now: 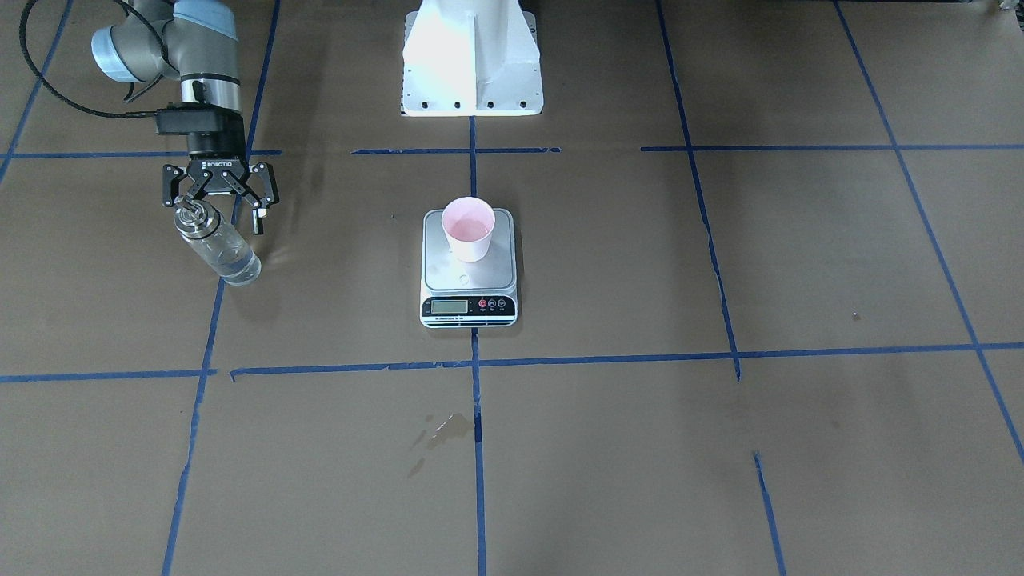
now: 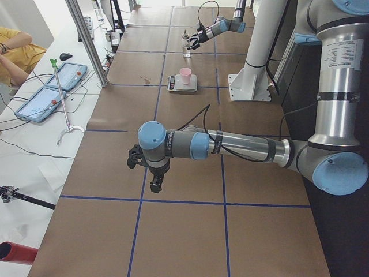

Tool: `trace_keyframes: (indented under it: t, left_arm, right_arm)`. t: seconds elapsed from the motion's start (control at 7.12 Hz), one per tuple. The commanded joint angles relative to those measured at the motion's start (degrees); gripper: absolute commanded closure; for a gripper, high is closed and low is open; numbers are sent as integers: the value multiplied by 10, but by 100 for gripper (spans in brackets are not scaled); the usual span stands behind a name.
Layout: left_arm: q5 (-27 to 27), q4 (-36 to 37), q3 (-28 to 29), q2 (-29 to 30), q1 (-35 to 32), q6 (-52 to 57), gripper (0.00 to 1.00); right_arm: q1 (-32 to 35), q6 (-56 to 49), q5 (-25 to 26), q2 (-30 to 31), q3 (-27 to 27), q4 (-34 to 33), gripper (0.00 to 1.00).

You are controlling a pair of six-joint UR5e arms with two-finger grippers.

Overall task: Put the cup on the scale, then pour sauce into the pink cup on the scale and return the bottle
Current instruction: 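Open the right gripper and withdraw it from the bottle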

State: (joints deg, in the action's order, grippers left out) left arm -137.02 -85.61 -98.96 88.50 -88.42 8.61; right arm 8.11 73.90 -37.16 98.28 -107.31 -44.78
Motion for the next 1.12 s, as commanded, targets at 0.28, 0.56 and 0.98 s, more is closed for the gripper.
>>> trace_keyframes:
  t: [0.28, 0.56, 0.98]
  left_arm:
    - [0, 0, -1, 0, -1, 2, 0]
    - [1, 0, -4, 0, -1, 3, 0]
    - [1, 0, -4, 0, -1, 3, 0]
  right_arm:
    - [-88, 10, 58, 109, 2, 114, 0]
    - [-85, 10, 36, 139, 2, 126, 0]
    - [16, -76, -105, 169, 21, 235, 0]
